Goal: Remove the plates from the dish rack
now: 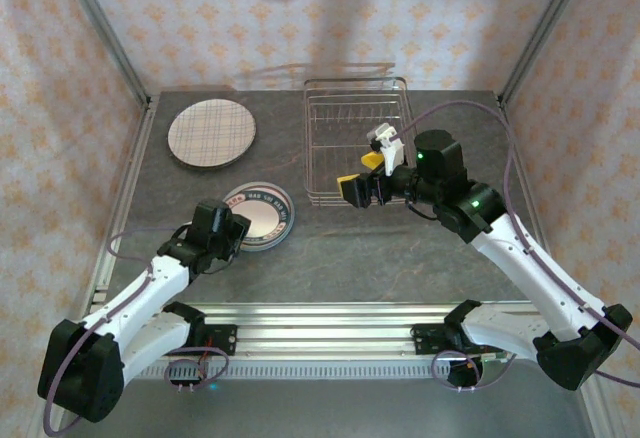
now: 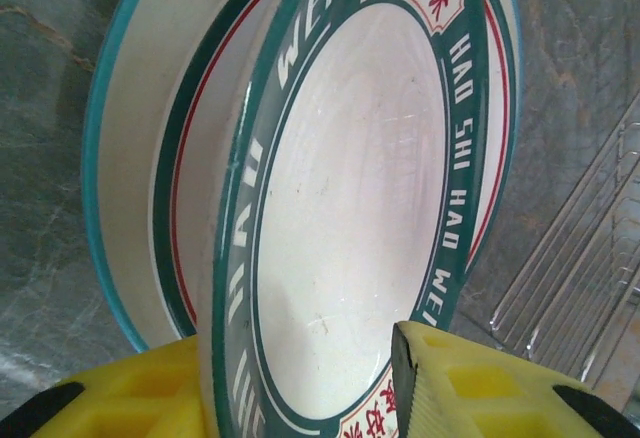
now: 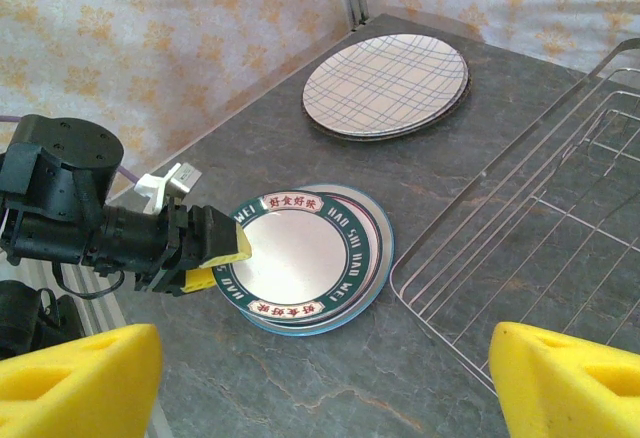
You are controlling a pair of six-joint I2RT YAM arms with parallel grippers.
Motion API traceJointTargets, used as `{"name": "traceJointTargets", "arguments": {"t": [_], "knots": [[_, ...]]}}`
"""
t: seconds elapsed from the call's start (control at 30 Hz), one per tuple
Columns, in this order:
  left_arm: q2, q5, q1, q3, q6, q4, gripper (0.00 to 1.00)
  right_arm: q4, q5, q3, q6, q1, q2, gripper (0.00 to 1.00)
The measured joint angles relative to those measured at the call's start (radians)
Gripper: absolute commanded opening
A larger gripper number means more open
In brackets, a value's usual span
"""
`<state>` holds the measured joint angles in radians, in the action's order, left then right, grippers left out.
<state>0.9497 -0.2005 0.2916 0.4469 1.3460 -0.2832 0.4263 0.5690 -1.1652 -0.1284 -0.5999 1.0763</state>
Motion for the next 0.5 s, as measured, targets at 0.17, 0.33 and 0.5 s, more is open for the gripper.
{"name": "traceJointTargets", "arguments": {"t": [0.17,0.33,0.5], "knots": [[0.017,0.000,0.000,0.012,-0.011,-0.034,0.42,0.000,0.000,0.000,0.002,0.000,0.000,0.85],[0.026,0.000,0.000,0.012,-0.011,-0.058,0.44,0.000,0.000,0.000,0.005,0.000,0.000,0.85],[0.045,-0.001,0.000,0.012,-0.011,-0.073,0.44,0.000,0.000,0.000,0.005,0.000,0.000,0.85]]}}
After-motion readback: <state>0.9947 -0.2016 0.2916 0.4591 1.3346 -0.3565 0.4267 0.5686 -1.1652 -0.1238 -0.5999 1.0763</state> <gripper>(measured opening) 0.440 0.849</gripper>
